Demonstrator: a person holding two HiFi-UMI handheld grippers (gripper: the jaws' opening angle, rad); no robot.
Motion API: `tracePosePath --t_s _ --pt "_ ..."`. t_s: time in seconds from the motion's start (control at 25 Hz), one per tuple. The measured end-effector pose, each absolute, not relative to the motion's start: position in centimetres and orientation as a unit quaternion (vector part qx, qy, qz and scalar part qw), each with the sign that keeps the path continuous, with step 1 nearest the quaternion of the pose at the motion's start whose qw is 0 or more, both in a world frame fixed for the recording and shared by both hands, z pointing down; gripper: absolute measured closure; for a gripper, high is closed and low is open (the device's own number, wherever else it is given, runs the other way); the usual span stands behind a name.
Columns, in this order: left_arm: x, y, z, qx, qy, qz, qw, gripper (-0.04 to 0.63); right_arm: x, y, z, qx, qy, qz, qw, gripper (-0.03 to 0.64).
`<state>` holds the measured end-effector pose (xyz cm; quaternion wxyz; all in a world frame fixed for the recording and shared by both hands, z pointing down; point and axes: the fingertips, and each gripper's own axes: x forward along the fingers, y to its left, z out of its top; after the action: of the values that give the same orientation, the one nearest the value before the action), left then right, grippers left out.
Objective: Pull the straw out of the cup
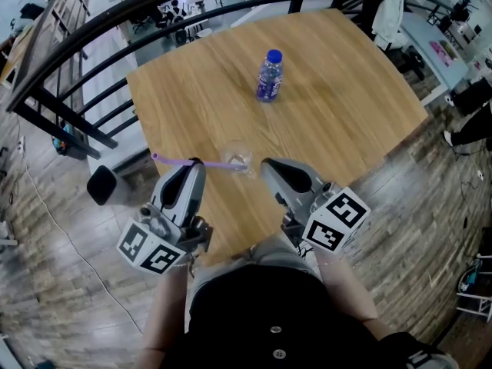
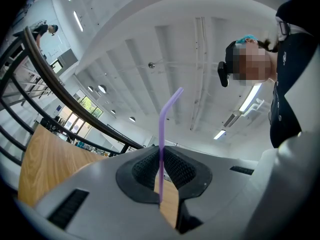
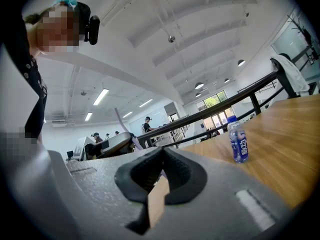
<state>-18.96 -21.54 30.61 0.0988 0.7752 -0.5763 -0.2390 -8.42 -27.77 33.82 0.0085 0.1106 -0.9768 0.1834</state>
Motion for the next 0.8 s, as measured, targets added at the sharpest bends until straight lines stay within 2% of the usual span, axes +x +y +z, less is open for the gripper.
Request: tracePosePath --t_s 0.8 --pt "-19.51 -21.43 31.34 0.772 -0.579 -0.238 0.106 0.554 -8.37 -27.60 34.44 0.115 -0.976 0.185 0.009 0.620"
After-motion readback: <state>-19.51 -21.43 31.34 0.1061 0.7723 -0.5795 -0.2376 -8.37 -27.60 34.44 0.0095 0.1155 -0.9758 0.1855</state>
